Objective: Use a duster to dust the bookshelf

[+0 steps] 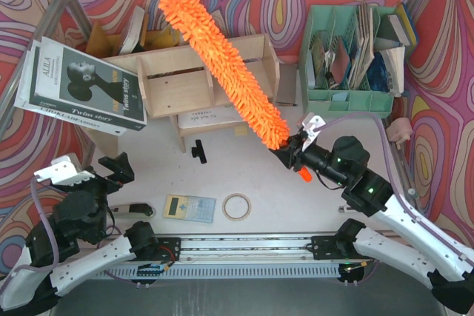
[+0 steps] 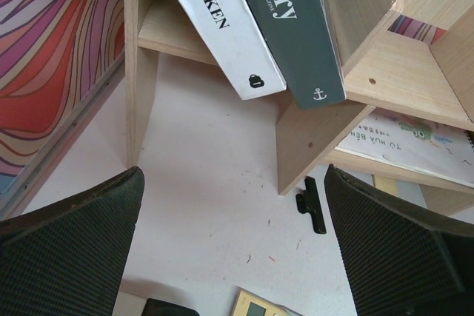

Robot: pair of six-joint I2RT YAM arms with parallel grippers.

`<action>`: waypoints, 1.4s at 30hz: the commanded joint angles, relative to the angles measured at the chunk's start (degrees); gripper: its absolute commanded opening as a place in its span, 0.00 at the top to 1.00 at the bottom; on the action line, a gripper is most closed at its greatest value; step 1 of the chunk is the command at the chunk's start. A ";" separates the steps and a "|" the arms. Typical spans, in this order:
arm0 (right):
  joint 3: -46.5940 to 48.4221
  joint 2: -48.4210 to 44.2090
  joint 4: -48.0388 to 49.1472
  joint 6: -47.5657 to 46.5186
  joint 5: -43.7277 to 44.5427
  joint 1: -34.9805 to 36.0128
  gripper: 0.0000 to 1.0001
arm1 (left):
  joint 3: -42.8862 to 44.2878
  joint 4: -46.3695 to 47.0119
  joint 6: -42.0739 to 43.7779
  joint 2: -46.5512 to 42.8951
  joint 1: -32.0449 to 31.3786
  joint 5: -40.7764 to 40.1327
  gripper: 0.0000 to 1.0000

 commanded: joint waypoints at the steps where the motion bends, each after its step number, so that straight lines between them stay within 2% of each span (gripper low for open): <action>1: -4.38 -4.08 9.10 -4.30 -6.29 0.17 1.00 | -0.19 -0.14 0.07 -0.85 -0.18 -1.69 0.01; 6: -6.31 -4.56 8.58 -7.83 -7.81 3.86 1.00 | -0.35 0.29 0.58 0.20 -0.18 -1.75 0.01; 13: -4.91 1.71 1.95 -14.75 0.45 15.79 1.00 | -0.19 0.28 0.50 -0.25 -0.18 -1.75 0.01; 16: -6.70 0.38 3.96 -13.45 -3.91 16.26 1.00 | -0.19 0.29 0.64 -1.14 -0.18 -1.47 0.02; 19: -7.77 -1.59 3.83 -13.25 -4.56 16.38 1.00 | -0.22 -0.01 0.36 -2.16 -0.18 -1.37 0.01; 30: -3.79 8.53 -2.68 -8.91 -4.39 19.17 1.00 | 0.31 -0.89 -0.42 -4.03 -0.18 -0.84 0.01; 42: -2.12 13.19 -9.30 -4.21 1.68 22.05 1.00 | 0.25 -1.05 -0.61 -4.65 -0.18 -1.27 0.02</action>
